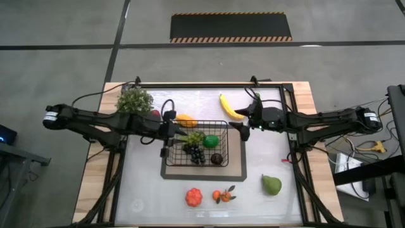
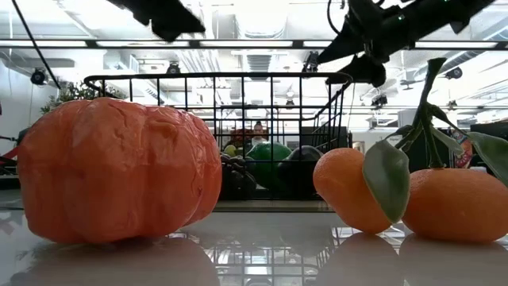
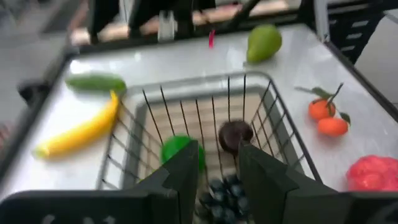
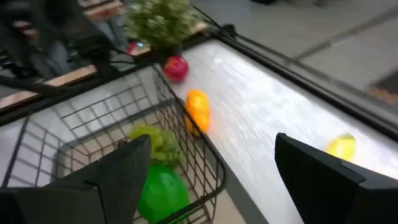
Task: Build produce basket
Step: Put the yellow banana into the black wire basket
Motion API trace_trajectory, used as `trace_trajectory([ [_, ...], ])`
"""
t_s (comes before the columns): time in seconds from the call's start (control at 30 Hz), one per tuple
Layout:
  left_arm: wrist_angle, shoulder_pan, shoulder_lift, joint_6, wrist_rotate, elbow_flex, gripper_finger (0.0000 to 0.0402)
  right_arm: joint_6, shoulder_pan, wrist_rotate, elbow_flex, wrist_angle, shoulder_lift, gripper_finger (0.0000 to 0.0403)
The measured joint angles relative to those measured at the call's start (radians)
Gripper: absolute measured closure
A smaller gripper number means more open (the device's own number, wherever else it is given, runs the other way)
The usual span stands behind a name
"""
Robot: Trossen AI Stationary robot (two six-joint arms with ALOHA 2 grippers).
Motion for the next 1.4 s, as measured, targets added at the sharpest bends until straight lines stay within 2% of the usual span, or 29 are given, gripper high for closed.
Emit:
trace_trajectory([
  [0.1, 0.056, 0.000, -0.033, 0.091, 0.000, -0.012, 0.0303, 0.086, -0.013, 0.056, 0.069, -0.144, 0.024, 0.0079],
  [0.3, 0.172, 0.001, -0.086, 0.276, 0.000, -0.064, 0.0303, 0.172, -0.111, 0.052, 0.216, -0.454, 0.114, 0.0079],
  [0.4, 0.199, 0.006, -0.103, 0.345, 0.000, -0.072, 0.0303, 0.146, -0.185, 0.052, 0.286, -0.595, 0.172, 0.0079],
  [0.5, 0.209, 0.008, -0.117, 0.386, -0.003, -0.071, 0.0303, 0.032, -0.262, 0.012, 0.321, -0.667, 0.235, 0.0079],
  [0.63, 0.209, 0.008, -0.137, 0.422, -0.006, -0.070, 0.0303, -0.299, -0.326, -0.181, 0.298, -0.633, 0.319, 0.0079],
  [0.73, 0.209, 0.008, -0.155, 0.430, -0.009, -0.070, 0.0303, -0.432, -0.345, -0.291, 0.275, -0.577, 0.380, 0.0079],
  [0.8, 0.208, 0.008, -0.165, 0.431, -0.010, -0.071, 0.0303, -0.475, -0.349, -0.326, 0.270, -0.547, 0.406, 0.0081],
  [1.1, 0.205, 0.008, -0.168, 0.446, -0.026, -0.072, 0.0303, -0.527, -0.366, -0.262, 0.264, -0.465, 0.524, 0.0106],
  [1.4, 0.198, 0.008, -0.170, 0.447, -0.028, -0.072, 0.0303, -0.518, -0.435, -0.259, 0.263, -0.430, 0.595, 0.0121],
])
